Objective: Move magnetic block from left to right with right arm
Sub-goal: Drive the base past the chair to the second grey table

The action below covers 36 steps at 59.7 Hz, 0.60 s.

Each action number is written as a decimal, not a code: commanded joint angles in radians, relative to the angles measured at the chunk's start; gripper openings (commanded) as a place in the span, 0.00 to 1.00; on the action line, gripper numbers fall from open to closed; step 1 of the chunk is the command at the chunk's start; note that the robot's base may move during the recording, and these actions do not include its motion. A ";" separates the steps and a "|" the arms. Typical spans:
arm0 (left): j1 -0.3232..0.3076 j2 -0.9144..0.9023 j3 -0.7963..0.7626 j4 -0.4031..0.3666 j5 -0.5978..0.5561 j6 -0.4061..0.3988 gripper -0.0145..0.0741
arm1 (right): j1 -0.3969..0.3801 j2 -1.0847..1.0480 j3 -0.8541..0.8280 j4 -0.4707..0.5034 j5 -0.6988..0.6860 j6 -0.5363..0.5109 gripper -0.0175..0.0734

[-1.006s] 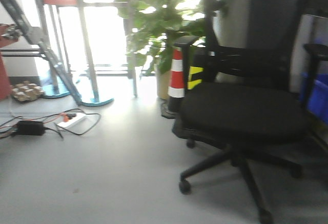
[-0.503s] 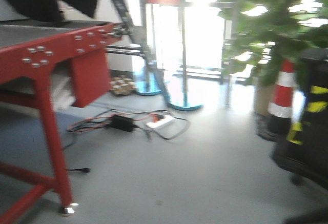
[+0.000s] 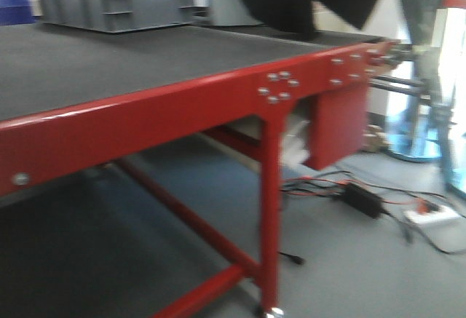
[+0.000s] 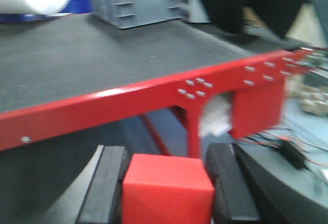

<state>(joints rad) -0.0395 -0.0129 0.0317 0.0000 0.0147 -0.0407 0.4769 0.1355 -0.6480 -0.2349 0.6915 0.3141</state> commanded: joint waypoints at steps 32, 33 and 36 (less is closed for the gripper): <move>-0.003 -0.011 0.008 0.000 -0.091 -0.007 0.03 | -0.004 0.022 -0.025 -0.023 -0.083 -0.007 0.44; -0.003 -0.011 0.008 0.000 -0.091 -0.007 0.03 | -0.004 0.022 -0.025 -0.023 -0.083 -0.007 0.44; -0.003 -0.011 0.008 0.000 -0.091 -0.007 0.03 | -0.004 0.022 -0.025 -0.023 -0.083 -0.007 0.44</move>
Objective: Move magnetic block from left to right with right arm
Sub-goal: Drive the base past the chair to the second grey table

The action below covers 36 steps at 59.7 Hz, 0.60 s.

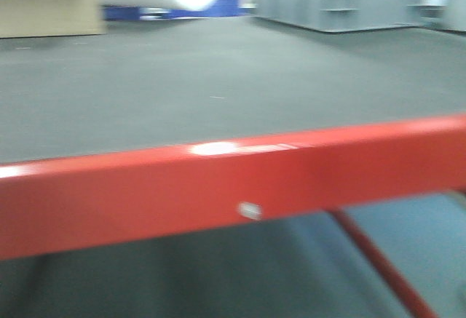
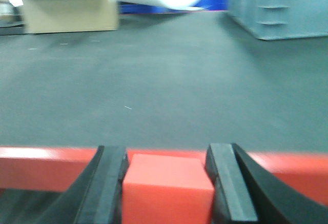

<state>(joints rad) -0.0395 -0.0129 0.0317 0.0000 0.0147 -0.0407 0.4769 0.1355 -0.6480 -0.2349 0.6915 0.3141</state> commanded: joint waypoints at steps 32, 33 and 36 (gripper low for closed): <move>-0.003 -0.011 0.008 0.000 -0.091 -0.007 0.03 | -0.004 0.022 -0.025 -0.023 -0.082 -0.007 0.44; -0.003 -0.011 0.008 0.000 -0.091 -0.007 0.03 | -0.004 0.022 -0.025 -0.023 -0.082 -0.007 0.44; -0.003 -0.011 0.008 0.000 -0.091 -0.007 0.03 | -0.004 0.022 -0.025 -0.023 -0.082 -0.007 0.44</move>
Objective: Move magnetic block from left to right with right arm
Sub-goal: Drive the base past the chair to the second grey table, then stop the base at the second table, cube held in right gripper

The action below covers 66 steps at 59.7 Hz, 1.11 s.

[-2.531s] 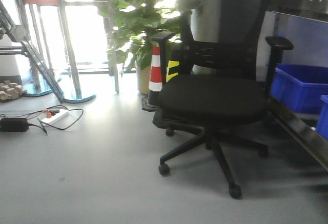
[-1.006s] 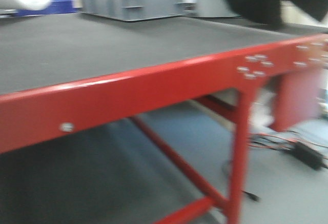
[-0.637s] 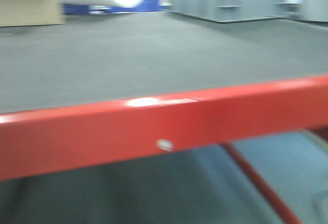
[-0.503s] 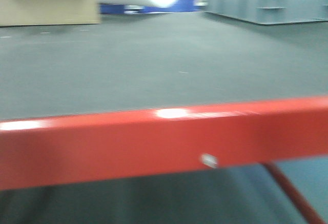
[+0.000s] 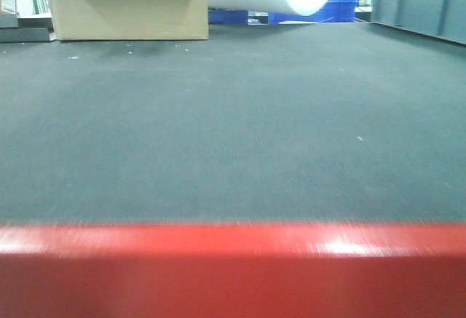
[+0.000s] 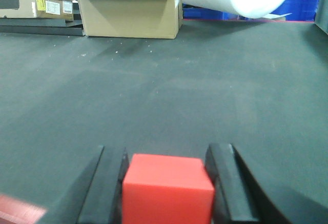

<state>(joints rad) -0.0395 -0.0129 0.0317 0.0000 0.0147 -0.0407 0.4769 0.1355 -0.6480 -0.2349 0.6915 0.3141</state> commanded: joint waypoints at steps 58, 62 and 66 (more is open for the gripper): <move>-0.003 -0.011 0.008 0.000 -0.091 -0.007 0.03 | -0.004 0.022 -0.025 -0.023 -0.082 -0.007 0.44; -0.003 -0.011 0.008 0.000 -0.091 -0.007 0.03 | -0.004 0.022 -0.025 -0.023 -0.082 -0.007 0.44; -0.003 -0.011 0.008 0.000 -0.091 -0.007 0.03 | -0.004 0.022 -0.025 -0.023 -0.082 -0.007 0.44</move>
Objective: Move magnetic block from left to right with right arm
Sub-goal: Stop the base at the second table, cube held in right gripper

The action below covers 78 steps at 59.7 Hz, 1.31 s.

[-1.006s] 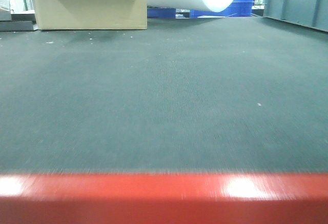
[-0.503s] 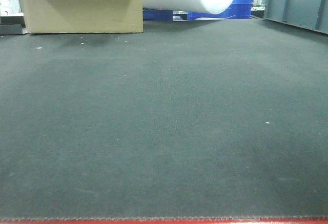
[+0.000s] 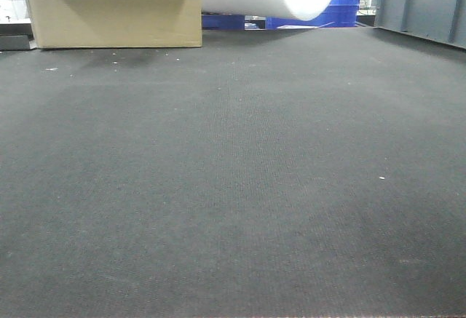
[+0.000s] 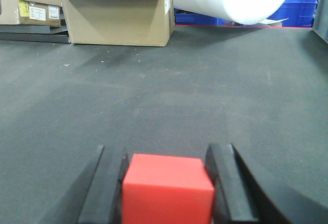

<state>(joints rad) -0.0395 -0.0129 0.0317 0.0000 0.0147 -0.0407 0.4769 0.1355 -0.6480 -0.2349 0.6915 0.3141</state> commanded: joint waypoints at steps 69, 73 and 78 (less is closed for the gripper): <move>-0.003 -0.011 0.008 0.000 -0.091 -0.007 0.03 | 0.020 1.032 -0.517 0.331 -0.053 -0.404 0.44; -0.003 -0.011 0.008 0.000 -0.091 -0.007 0.03 | 0.048 1.142 -0.584 0.334 -0.044 -0.414 0.44; -0.003 -0.011 0.008 0.000 -0.091 -0.007 0.03 | 0.078 1.273 -0.662 0.334 -0.025 -0.414 0.44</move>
<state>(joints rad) -0.0395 -0.0129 0.0317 0.0000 0.0147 -0.0407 0.5304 1.3281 -1.2149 0.0862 0.7080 -0.0793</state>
